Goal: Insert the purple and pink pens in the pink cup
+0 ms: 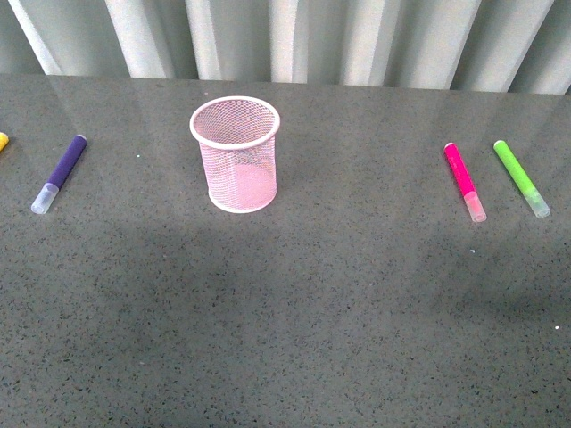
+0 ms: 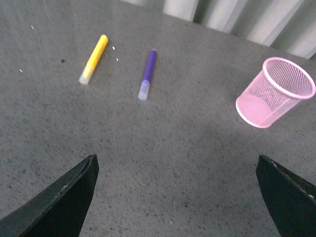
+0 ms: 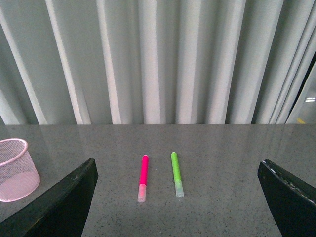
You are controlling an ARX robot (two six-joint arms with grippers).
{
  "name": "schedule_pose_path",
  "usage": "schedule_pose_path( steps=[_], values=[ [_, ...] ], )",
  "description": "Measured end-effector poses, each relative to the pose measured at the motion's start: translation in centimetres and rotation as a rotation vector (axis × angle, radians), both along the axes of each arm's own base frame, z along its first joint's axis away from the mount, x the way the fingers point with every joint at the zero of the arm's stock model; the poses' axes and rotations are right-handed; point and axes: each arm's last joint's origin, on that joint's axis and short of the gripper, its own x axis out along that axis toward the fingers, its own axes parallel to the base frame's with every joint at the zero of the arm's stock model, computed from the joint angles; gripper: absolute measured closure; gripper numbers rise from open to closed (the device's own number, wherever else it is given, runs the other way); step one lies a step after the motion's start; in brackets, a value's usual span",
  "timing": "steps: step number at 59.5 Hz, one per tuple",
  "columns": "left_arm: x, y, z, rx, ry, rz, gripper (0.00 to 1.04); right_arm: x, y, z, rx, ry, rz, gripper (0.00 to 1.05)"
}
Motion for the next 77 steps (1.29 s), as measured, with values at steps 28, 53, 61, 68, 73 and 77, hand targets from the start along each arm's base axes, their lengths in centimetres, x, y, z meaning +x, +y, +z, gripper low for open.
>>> schedule_pose_path(
  steps=[28,53,61,68,73,77],
  values=[
    [12.6,-1.9,2.3,-0.021,0.311,-0.252,0.07,0.0,0.0,0.0,0.000,0.000,0.000,0.07],
    [21.5,-1.3,-0.6,0.139,0.337,-0.286,0.07,0.0,0.0,0.0,0.000,0.000,0.000,0.07],
    [23.7,-1.2,-2.0,0.192,0.358,-0.301,0.07,0.0,0.0,0.0,0.000,0.000,0.000,0.07],
    [25.8,-0.8,-3.0,0.220,0.376,-0.309,0.07,0.0,0.0,0.0,0.000,0.000,0.000,0.07],
    [26.8,-0.3,-3.4,0.237,0.382,-0.306,0.07,0.0,0.0,0.0,0.000,0.000,0.000,0.07],
    [27.4,0.1,-3.8,0.250,0.389,-0.300,0.07,0.0,0.0,0.0,0.000,0.000,0.000,0.07]
  ],
)
